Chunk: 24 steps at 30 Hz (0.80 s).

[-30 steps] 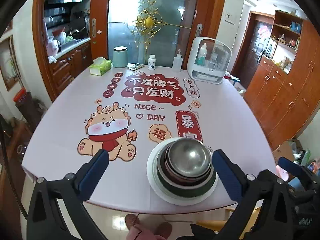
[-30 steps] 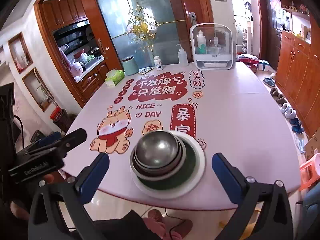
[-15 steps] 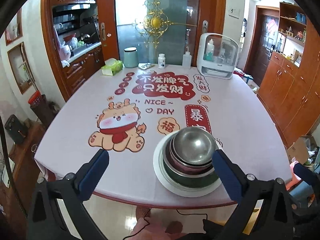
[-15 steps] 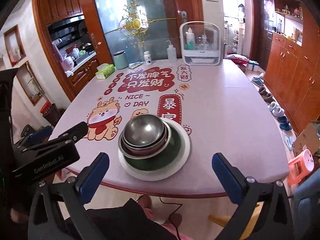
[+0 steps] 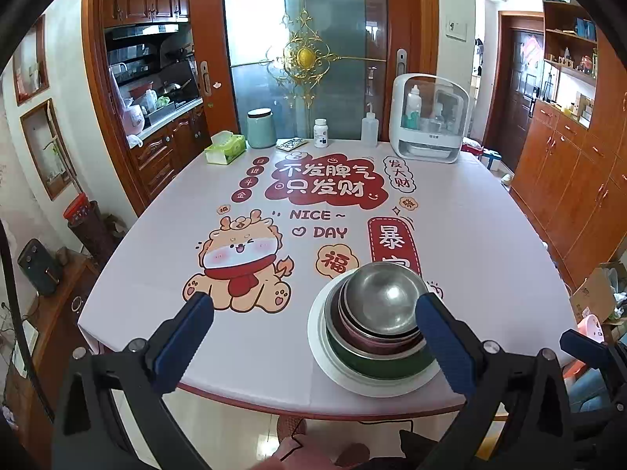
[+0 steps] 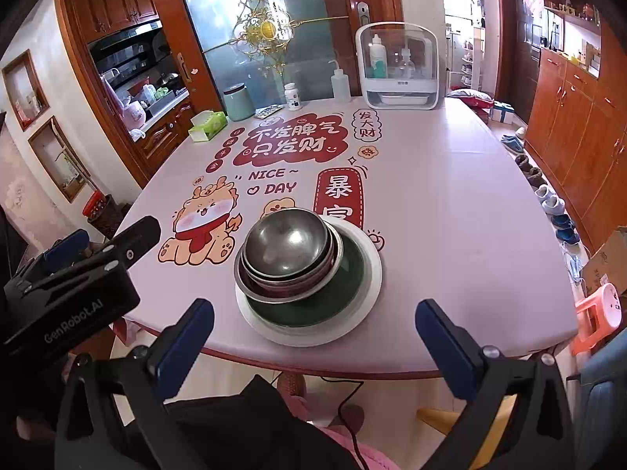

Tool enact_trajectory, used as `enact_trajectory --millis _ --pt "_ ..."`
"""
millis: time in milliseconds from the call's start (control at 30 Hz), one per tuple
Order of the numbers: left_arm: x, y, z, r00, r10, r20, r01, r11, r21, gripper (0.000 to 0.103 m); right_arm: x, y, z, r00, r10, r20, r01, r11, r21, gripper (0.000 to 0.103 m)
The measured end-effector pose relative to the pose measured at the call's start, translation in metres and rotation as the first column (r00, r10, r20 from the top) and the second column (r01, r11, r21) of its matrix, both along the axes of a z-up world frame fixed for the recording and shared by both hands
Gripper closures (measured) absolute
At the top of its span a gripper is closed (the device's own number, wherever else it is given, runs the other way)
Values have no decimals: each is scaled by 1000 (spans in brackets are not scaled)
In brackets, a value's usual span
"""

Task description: Organize plates and bowls

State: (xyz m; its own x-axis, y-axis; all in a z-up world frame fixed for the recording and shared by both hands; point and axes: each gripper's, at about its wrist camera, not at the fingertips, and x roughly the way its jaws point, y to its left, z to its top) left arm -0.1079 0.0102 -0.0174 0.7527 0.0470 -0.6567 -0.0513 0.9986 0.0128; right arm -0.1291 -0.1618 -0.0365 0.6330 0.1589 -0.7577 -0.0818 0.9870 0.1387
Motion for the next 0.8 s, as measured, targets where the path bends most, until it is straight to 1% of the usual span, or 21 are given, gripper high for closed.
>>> enact_trajectory --millis 400,800 --pt "4 -4 0 1000 -13 -9 13 1000 -4 1 4 -1 -6 1000 -7 -20 8 1000 7 0" --pt "7 -5 -2 999 -14 -31 14 1000 12 1 9 -5 -12 999 -6 -50 7 1000 13 0"
